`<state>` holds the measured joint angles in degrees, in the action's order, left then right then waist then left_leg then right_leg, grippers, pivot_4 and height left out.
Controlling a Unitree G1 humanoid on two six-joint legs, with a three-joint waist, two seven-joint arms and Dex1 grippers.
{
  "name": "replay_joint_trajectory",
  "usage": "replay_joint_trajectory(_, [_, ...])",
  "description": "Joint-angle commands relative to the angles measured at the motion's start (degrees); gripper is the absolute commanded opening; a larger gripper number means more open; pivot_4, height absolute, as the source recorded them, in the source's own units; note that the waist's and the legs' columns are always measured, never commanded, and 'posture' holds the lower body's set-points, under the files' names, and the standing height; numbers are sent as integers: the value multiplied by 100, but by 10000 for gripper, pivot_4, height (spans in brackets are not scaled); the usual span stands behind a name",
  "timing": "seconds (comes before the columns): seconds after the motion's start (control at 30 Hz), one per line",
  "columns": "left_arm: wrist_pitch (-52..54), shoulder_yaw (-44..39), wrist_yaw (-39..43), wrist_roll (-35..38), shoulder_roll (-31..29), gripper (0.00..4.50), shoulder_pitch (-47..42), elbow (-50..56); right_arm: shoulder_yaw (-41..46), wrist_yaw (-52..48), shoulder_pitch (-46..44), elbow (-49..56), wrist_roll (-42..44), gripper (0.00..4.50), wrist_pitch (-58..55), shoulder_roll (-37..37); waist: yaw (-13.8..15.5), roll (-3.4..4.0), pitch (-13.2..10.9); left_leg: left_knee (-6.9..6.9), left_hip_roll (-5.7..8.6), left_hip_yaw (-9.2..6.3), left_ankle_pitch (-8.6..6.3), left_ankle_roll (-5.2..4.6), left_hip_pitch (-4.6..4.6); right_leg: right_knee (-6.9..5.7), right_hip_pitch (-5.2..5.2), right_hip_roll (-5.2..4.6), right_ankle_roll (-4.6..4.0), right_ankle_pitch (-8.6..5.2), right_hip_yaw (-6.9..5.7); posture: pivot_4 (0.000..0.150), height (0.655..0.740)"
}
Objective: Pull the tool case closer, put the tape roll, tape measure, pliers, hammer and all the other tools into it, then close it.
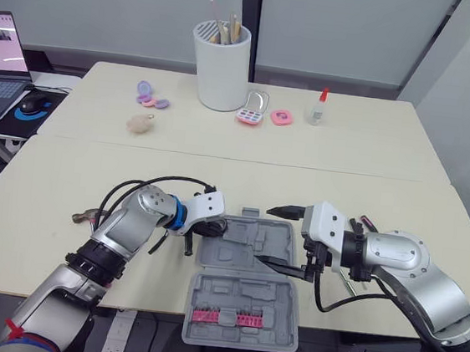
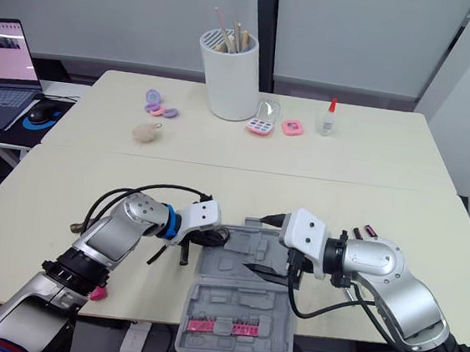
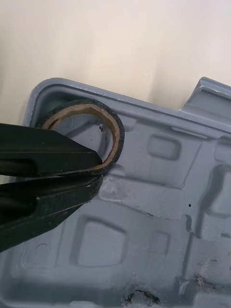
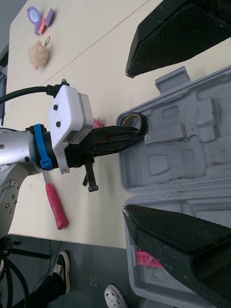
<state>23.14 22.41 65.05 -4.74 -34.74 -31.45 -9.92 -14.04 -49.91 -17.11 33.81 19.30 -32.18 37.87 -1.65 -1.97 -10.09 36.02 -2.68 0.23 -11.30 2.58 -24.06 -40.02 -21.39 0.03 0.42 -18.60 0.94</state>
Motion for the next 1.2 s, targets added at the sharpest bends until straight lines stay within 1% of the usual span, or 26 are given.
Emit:
replay_joint_trajectory(0.03, [-49,76,37,-68,-31,355,-30,71,113,-4,-66,161,43,45000,68,32,0,0,0,0,0,0,0,0,0,0,0,0,0,0,0,1500,7400])
replay_joint_trajectory(0.23, [-180,22,-25,-67,16,355,-34,22,122,-14,-27,148,6,45000,129,54,0,0,0,0,0,0,0,0,0,0,0,0,0,0,0,1500,7400])
replay_joint_trajectory(0.57, [-157,-46,105,34,-100,355,-2,130,128,-34,-81,34,17,45000,179,13,0,0,0,0,0,0,0,0,0,0,0,0,0,0,0,1500,7400])
replay_joint_trajectory(1.0, [-153,-78,-99,-17,-42,355,-4,67,116,-89,48,-55,-45,45000,374,43,0,0,0,0,0,-1,0,0,0,0,0,0,0,0,0,1500,7400])
replay_joint_trajectory(1.17, [-96,-61,34,61,-84,355,27,152,109,-109,92,-82,-62,45000,436,55,0,0,0,0,0,0,0,0,0,0,0,0,0,0,0,1500,7400])
replay_joint_trajectory(1.2, [-73,-60,42,63,-89,2576,39,172,113,-110,91,-90,-63,45000,437,52,0,0,0,0,0,0,0,0,0,0,0,0,0,0,0,1500,7400])
